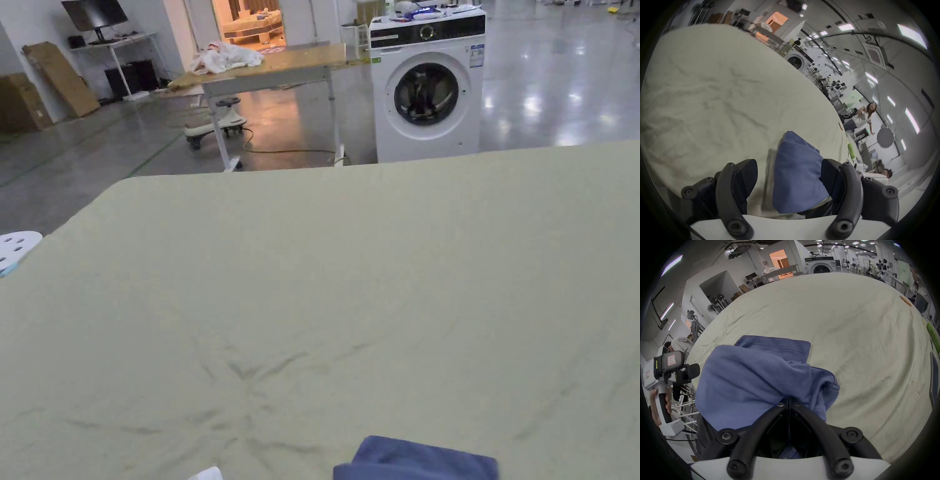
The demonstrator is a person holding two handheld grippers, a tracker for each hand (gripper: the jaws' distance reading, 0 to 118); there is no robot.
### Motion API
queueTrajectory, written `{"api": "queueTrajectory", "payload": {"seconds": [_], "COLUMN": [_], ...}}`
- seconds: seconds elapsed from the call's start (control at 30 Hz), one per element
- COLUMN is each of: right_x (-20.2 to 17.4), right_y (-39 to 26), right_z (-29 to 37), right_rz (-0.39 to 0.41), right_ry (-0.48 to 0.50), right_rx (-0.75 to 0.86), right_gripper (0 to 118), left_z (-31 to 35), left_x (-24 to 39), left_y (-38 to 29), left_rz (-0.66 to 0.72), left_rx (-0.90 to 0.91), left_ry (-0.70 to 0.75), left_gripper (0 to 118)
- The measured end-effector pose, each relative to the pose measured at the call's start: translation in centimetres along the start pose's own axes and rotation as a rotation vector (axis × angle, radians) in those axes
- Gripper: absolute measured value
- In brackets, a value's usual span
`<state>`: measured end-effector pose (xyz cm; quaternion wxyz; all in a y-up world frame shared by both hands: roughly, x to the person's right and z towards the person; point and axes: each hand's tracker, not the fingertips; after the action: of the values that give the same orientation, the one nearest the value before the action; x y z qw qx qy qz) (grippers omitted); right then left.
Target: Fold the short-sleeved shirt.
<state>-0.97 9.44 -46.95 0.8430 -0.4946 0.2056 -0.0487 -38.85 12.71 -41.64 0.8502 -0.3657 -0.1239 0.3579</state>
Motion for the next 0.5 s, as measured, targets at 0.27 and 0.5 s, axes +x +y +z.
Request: {"api": "queueTrajectory", "payload": {"seconds": [0.27, 0.5], "right_x": [0.1, 0.1], "right_y": [-0.5, -1.5], "right_z": [-0.2, 0.1], "right_rz": [-0.023, -0.080], "right_ry": [-0.006, -0.007], "right_rx": [0.012, 0.054], "right_gripper": [0, 0], "left_z": [-7.2, -7.5], "left_x": [-2.1, -1.8], "left_y": [-2.2, -2.5], "left_rz": [0.076, 0.087], "left_rx": [-0.172, -0.140], "left_ry": [-0.161, -0.107], "left_gripper": [69, 33]}}
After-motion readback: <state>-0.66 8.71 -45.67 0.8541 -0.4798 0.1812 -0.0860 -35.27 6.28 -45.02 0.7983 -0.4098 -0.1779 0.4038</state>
